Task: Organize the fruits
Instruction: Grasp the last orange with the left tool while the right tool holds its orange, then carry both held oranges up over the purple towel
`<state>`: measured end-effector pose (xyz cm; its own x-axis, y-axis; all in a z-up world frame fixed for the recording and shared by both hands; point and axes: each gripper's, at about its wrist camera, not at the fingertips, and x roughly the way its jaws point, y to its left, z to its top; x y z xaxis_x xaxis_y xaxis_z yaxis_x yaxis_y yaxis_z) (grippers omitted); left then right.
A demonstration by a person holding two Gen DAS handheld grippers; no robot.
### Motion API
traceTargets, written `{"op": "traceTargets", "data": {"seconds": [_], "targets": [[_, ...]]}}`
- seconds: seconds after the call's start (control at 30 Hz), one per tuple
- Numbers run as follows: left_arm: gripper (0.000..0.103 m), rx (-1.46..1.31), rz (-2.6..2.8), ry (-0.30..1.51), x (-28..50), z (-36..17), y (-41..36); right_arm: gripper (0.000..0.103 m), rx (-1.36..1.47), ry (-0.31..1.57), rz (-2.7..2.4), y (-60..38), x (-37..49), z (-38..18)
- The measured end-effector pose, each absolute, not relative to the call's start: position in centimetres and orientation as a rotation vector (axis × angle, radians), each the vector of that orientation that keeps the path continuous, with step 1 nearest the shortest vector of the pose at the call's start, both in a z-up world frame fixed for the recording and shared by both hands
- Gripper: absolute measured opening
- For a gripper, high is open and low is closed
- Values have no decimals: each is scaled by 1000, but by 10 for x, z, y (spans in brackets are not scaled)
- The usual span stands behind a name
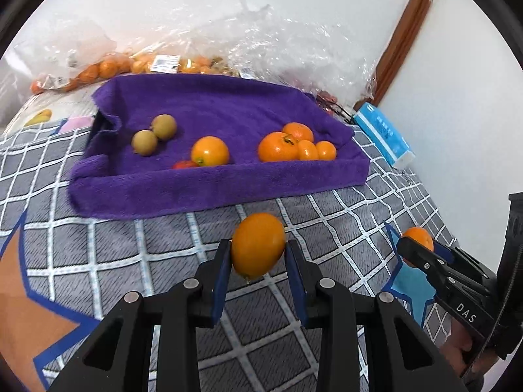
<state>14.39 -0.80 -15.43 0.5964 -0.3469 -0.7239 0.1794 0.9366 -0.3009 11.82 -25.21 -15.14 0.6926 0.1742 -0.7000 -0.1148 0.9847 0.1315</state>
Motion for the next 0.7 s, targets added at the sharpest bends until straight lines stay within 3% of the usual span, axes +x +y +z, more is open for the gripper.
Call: {"op": "traceTargets", "data": {"seconds": [0.7], "targets": [[31, -288, -237, 732, 120, -101, 35, 40, 99, 731, 148, -248, 118, -123]]}}
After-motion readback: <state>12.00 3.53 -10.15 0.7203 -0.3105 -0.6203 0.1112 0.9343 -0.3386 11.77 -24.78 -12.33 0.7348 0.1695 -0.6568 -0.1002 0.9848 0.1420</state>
